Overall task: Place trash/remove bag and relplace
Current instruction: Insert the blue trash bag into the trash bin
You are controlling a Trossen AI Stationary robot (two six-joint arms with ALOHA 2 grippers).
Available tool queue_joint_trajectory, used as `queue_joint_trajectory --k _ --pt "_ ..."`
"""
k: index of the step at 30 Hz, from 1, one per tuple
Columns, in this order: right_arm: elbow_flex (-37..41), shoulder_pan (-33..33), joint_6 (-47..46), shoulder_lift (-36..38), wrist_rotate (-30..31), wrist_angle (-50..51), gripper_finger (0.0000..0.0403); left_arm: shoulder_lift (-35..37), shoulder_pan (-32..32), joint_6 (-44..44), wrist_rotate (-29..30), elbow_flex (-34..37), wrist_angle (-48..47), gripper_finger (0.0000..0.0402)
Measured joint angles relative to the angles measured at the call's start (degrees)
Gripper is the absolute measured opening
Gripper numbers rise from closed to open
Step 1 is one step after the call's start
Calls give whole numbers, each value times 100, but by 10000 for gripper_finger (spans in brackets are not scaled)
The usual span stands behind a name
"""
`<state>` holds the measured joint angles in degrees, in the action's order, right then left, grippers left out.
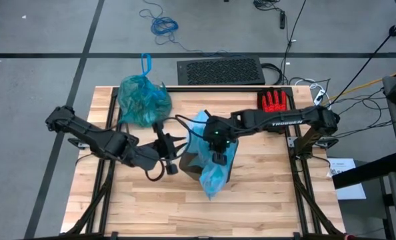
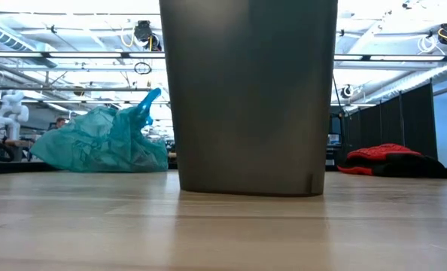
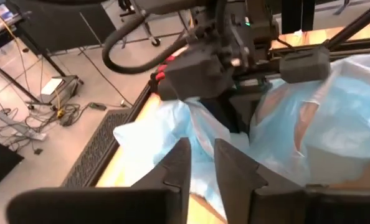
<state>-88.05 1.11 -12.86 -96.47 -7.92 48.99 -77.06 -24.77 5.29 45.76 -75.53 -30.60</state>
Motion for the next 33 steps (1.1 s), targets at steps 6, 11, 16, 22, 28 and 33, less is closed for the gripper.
queue_joint_trajectory --k 6,11,16,22,28,33 --pt "263 -230 18 16 70 -211 0 0 0 326 333 108 -252 29" --pt "538 -435 15 34 100 -391 0 4 0 906 934 154 -737 3" --pt "639 -472 -13 -9 3 -416 0 28 0 1413 1027 605 -742 2" --pt "590 -184 2 -16 4 -512 0 33 0 1741 1067 835 -597 1" --pt "473 185 3 -4 8 -702 0 35 -36 1832 1310 835 -534 1" --pt "463 469 23 -2 11 -1054 0 63 -130 1840 1715 835 -604 0"
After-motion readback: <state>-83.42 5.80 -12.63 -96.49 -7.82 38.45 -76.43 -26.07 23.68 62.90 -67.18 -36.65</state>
